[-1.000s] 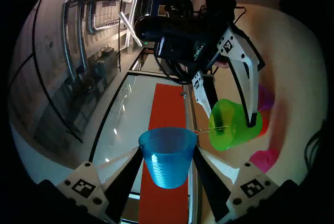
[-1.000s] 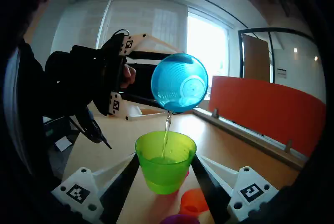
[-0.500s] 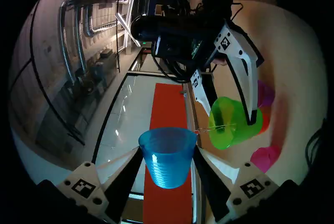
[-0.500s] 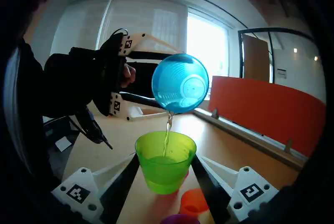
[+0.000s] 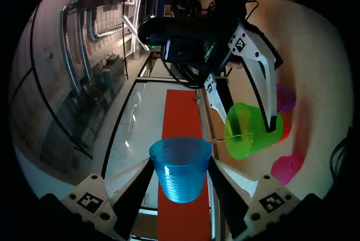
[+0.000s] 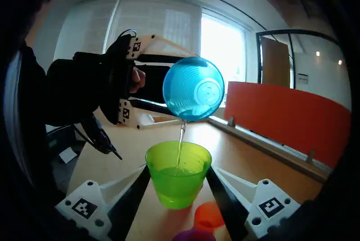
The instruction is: Pour water
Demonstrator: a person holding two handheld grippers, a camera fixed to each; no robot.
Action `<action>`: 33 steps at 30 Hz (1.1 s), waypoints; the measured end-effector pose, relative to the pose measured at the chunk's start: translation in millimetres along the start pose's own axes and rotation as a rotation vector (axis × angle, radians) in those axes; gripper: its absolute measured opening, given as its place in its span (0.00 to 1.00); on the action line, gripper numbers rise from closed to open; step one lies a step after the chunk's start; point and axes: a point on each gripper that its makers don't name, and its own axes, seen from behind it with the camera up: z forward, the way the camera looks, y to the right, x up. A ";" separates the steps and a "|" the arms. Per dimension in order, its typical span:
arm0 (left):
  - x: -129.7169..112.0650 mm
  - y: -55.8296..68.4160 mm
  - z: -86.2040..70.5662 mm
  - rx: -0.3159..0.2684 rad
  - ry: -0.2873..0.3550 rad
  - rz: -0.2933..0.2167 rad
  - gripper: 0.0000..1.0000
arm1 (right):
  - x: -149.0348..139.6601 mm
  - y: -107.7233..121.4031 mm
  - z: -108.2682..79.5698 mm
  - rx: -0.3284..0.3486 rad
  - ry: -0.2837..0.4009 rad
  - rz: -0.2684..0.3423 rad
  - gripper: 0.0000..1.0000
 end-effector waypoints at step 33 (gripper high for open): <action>-0.4 -0.4 2.3 0.014 -0.011 0.050 0.83 | 0.4 2.4 -1.3 -0.002 -0.001 -0.005 0.88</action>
